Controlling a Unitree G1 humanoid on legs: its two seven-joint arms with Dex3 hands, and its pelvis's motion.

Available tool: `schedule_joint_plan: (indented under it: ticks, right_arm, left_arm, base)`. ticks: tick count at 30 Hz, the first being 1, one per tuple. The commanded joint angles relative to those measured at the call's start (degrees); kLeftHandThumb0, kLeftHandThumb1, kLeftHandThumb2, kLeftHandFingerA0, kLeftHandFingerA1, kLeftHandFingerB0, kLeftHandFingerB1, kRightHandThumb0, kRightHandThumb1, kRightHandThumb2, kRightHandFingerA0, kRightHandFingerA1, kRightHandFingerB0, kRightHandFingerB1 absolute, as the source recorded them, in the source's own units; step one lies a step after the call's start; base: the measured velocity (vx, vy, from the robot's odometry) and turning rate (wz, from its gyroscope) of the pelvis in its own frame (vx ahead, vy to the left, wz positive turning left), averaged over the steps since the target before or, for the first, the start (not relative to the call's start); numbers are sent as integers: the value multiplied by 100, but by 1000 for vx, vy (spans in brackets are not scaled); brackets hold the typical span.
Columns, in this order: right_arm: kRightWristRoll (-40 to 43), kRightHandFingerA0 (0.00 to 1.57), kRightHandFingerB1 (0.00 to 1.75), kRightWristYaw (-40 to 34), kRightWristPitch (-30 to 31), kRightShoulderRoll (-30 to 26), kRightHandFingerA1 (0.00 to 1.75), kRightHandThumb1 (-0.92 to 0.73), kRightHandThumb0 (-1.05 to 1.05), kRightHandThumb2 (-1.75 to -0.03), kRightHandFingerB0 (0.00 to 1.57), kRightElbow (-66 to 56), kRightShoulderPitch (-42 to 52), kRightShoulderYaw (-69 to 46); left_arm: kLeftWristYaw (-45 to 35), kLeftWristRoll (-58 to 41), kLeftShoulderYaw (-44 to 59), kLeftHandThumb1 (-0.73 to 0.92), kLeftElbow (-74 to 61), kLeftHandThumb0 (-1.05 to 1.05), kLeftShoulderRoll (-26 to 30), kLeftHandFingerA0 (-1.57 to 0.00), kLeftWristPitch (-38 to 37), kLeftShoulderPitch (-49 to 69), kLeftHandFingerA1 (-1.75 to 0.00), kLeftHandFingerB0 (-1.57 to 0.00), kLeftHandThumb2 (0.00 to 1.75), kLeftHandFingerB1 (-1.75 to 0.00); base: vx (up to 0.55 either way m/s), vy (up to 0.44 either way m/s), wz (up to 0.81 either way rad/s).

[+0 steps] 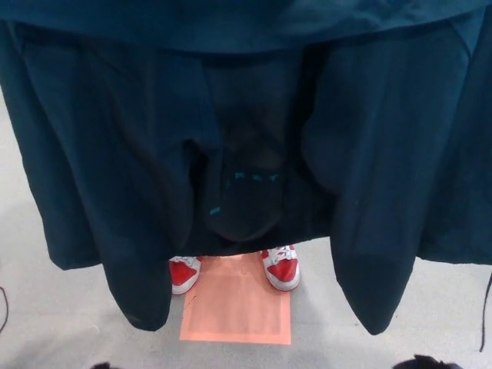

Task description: A person hands a coat to the robot and the robot grabs it with both hands and holds it while the person wears the coat.

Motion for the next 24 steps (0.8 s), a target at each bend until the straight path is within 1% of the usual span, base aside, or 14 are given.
schedule_joint_plan:
  ticks: [1,6,9,10,11,12,13,14,15,17,20,21,23,24]
  right_arm:
    - [-283,95,48,-1101,-1796,-528,56,-83,-9,-64,68,-1122,453,-241]
    - [62,61,33,-745,-2176,-708,44,-75,-35,-62,34,-2788,1243,-673]
    - [91,53,32,-625,-2246,-791,41,-75,-39,-62,30,-3336,1494,-812]
    - [-62,39,38,-721,-2288,-869,46,-63,-57,-80,19,-3858,1696,-975]
    - [-29,33,37,-665,-2361,-914,46,-62,-59,-82,12,-4448,1928,-1171]
    - [-20,33,37,-642,-2357,-910,46,-62,-59,-82,12,-4513,1958,-1193]
    - [-33,31,37,-637,-2438,-940,46,-62,-61,-83,10,-4804,2092,-1313]
    - [-36,31,37,-625,-2440,-937,46,-62,-61,-83,10,-4853,2117,-1334]
    - [73,31,22,-546,-2546,-948,35,-72,-57,-62,13,-5274,2248,-1497]
    - [228,27,20,-460,-2740,-950,36,-70,-56,-63,10,-5839,2368,-1745]
    - [184,24,18,-424,-2833,-953,35,-69,-59,-63,7,-6829,2529,-2319]
    - [296,18,23,-280,-2712,-974,48,-55,-66,-87,1,-7236,2557,-2520]
    - [486,17,23,-82,-2535,-1010,47,-55,-66,-84,4,-7592,2562,-2675]
    - [589,24,18,37,-2406,-1057,41,-66,-61,-62,6,-7841,2499,-2824]
  left_arm:
    - [1930,855,-59,74,-984,-25,543,-86,-2114,113,-46,-60,62,-40]
    - [1471,665,432,70,-2844,-37,926,-67,-2781,920,-43,-47,61,-36]
    - [1561,827,564,67,-3381,-43,1078,-60,-2997,1145,-40,-45,61,-36]
    - [1403,784,733,52,-3940,-52,1194,-41,-3147,1364,-52,-26,87,-44]
    - [1189,792,949,54,-4687,-60,1366,-32,-3169,1650,-48,-23,87,-43]
    - [1164,795,970,54,-4769,-60,1378,-32,-3154,1687,-48,-23,87,-43]
    - [1077,781,1095,68,-5126,-61,1406,-31,-3140,1860,-31,-30,61,-31]
    - [1056,778,1115,68,-5186,-61,1405,-31,-3130,1891,-31,-30,61,-31]
    - [1028,796,1332,66,-5619,-66,1454,-24,-3233,2032,-29,-28,61,-30]
    - [847,577,1640,61,-6237,-65,1485,-20,-3420,2180,-29,-28,59,-30]
    - [538,63,2146,61,-7296,-69,1461,-22,-3501,2369,-31,-29,59,-31]
    - [452,-77,2353,51,-7655,-74,1474,-15,-3430,2377,-40,-21,82,-40]
    - [340,-161,2579,52,-7936,-76,1556,-10,-3322,2355,-40,-17,83,-40]
    - [196,-311,2758,51,-8171,-77,1665,-7,-3198,2310,-39,-16,82,-40]
  base:
    - [0,0,0]
    - [0,0,0]
    - [0,0,0]
    - [0,0,0]
    - [0,0,0]
    - [0,0,0]
    - [0,0,0]
    - [0,0,0]
    - [0,0,0]
    - [0,0,0]
    - [0,0,0]
    - [0,0,0]
    - [0,0,0]
    - [0,0,0]
